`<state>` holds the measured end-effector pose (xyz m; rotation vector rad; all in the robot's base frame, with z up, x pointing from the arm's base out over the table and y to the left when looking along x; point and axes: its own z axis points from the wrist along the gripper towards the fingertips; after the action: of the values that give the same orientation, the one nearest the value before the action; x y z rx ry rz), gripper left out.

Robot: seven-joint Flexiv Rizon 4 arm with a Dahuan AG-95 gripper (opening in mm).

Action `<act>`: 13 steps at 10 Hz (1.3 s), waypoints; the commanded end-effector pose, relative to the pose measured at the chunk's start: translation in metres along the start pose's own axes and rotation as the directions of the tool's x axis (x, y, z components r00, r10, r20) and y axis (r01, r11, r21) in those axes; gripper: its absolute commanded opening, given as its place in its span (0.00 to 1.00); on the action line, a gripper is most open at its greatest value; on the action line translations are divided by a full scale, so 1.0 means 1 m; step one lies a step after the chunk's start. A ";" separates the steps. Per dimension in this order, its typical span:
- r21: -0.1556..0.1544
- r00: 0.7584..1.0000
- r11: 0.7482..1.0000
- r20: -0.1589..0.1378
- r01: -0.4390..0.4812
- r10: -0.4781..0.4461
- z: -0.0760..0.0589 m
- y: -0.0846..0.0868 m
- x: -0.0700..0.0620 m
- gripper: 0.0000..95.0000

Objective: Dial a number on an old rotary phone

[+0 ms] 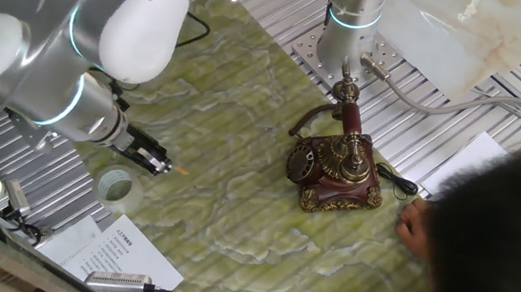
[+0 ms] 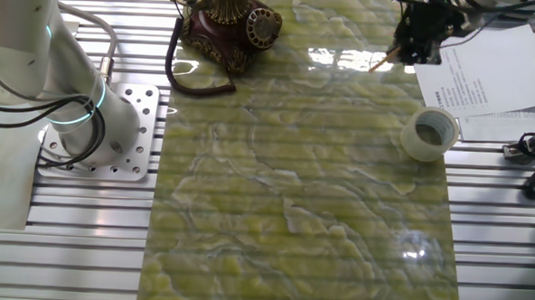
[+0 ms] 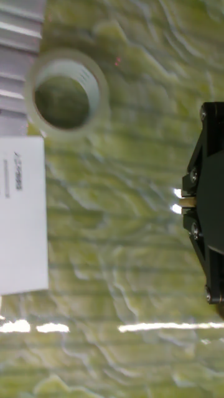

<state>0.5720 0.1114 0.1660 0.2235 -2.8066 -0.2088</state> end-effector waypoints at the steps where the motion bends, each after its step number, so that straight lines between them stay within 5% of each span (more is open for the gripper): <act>1: -0.052 1.000 0.999 0.006 -0.014 0.014 0.011 0.010 0.019 0.00; 5: -0.085 0.999 0.996 -0.045 -0.017 0.014 0.015 0.025 0.046 0.00; 10: -0.082 0.999 0.996 -0.044 -0.034 0.030 0.014 0.025 0.048 0.00; 11: -0.062 0.999 0.997 -0.030 -0.040 0.038 0.014 0.025 0.047 0.00; 12: 0.000 0.999 0.999 0.002 -0.043 0.043 0.014 0.025 0.047 0.00; 13: -0.004 0.999 0.999 0.021 -0.049 0.049 0.014 0.025 0.047 0.00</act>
<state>0.5216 0.1301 0.1722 0.1479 -2.7847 -0.2410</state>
